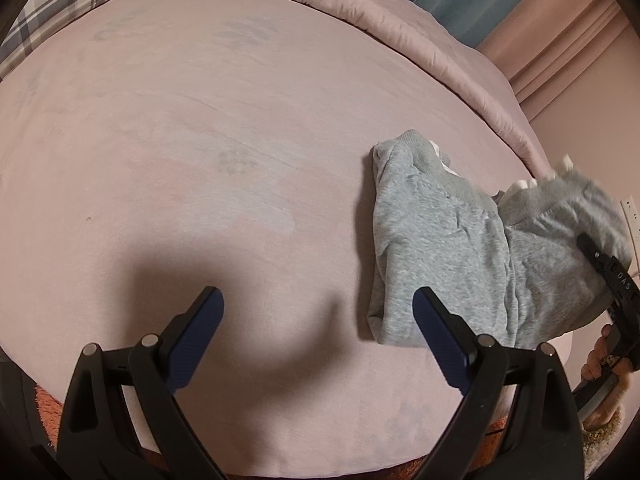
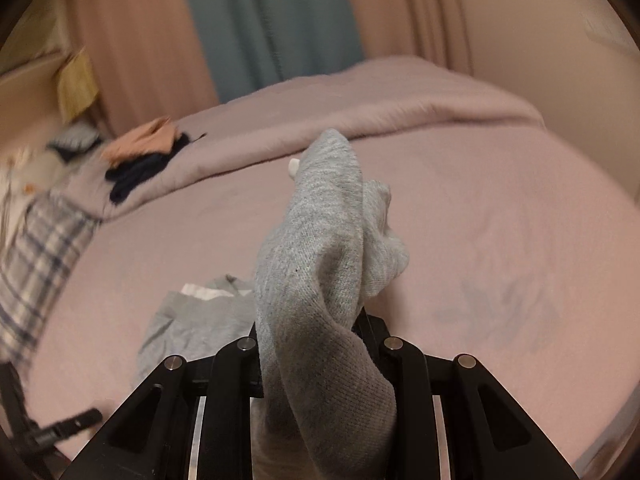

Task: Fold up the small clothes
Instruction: 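Grasp the folded sweatshirt end with the right tool and lift it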

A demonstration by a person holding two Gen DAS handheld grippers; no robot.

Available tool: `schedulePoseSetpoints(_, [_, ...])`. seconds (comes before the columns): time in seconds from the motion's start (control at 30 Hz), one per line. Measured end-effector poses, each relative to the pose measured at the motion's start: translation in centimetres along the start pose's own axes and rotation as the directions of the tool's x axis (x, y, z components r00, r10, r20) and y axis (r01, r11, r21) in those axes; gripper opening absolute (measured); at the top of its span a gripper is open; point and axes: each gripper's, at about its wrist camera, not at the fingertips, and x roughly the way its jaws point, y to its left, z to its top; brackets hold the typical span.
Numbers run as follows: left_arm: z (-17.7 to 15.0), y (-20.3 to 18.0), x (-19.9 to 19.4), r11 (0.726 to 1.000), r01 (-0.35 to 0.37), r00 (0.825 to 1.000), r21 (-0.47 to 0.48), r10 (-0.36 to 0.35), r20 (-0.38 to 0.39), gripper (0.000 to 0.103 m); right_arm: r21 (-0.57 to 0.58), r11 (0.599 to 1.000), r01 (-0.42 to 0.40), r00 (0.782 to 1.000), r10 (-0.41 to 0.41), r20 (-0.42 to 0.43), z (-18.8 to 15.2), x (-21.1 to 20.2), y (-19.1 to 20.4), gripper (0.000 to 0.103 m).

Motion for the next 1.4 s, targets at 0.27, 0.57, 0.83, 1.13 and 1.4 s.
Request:
schedulePoseSetpoints(0.27, [0.0, 0.0, -0.3, 1.000, 0.002, 1.000, 0.000, -0.002, 0.007, 0.096, -0.231, 0.972, -0.048, 0.999, 0.043, -0.024, -0.2, 1.5, 6.7, 0.028])
schedulePoseSetpoints(0.57, [0.1, 0.3, -0.4, 1.000, -0.001, 1.000, -0.010, 0.002, 0.012, 0.096, -0.350, 0.928, -0.125, 0.985, 0.072, -0.159, -2.9, 4.3, 10.9, 0.028])
schedulePoseSetpoints(0.83, [0.1, 0.3, -0.1, 1.000, -0.002, 1.000, -0.017, 0.002, 0.005, 0.096, -0.422, 0.894, -0.150, 0.966, 0.041, -0.257, -6.7, 5.9, 12.9, 0.030])
schedulePoseSetpoints(1.13, [0.3, 0.4, -0.1, 1.000, 0.002, 1.000, -0.019, -0.002, 0.004, 0.096, -0.484, 0.866, -0.126, 0.968, 0.001, -0.251, -8.4, 6.2, 14.4, 0.032])
schedulePoseSetpoints(1.4, [0.5, 0.3, -0.3, 1.000, 0.008, 1.000, -0.013, -0.008, 0.015, 0.096, -0.452, 0.870, -0.196, 0.961, 0.079, -0.264, -7.5, 3.9, 13.2, 0.036])
